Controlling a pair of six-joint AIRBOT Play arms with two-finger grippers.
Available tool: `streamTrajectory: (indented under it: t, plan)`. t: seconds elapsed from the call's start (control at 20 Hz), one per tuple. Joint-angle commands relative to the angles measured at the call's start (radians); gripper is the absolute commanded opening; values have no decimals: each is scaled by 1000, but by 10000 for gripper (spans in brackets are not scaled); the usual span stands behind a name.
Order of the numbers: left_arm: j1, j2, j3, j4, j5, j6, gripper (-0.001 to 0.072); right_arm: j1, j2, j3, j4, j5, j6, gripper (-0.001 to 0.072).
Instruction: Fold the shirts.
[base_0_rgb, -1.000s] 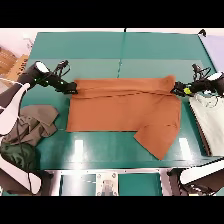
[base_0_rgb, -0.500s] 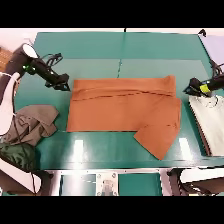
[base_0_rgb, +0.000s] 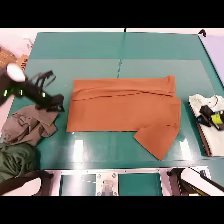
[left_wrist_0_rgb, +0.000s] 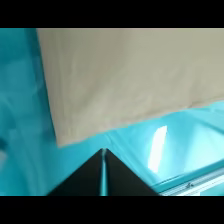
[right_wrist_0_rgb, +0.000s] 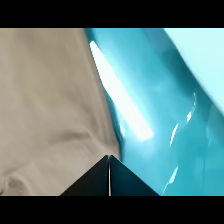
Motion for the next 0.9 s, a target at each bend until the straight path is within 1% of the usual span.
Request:
streamTrajectory:
  t: [0.0,0.05,0.1,0.15,0.25,0.3,0.35,0.4,0.45,0.5,0.55,0.6,0.8,0.85]
  plan:
    - [-2,215,-344,-85,214,-82,720,-60,162,-202,-3,-71,59,107]
    - [-2,227,-403,-127,259,-97,720,-60,172,-233,-3,-83,76,240]
    - [-2,227,-459,-189,308,-100,720,-60,172,-257,-3,-85,91,275]
    - [-6,227,-509,-246,362,-96,720,-60,171,-279,-2,-84,98,275]
    - [-63,222,-585,-328,503,-92,720,-59,171,-317,7,-88,108,305]
    - [-108,222,-613,-375,593,-93,720,-59,171,-338,14,-96,120,345]
    - [-155,222,-631,-422,687,-93,720,-59,171,-363,23,-101,131,414]
    - [-193,222,-640,-450,762,-94,720,-59,171,-386,37,-107,130,430]
    - [-221,222,-640,-452,822,-110,692,-58,171,-413,57,-120,130,430]
    - [-240,222,-639,-454,873,-127,502,-52,171,-439,82,-138,126,430]
    - [-248,217,-639,-459,898,-134,482,-39,171,-462,100,-156,126,430]
    - [-249,201,-636,-472,897,-135,482,-22,171,-483,110,-173,126,431]
    - [-249,135,-634,-540,856,-134,480,60,158,-530,151,-208,126,430]
    - [-249,136,-630,-540,856,-133,441,79,155,-529,168,-209,126,430]
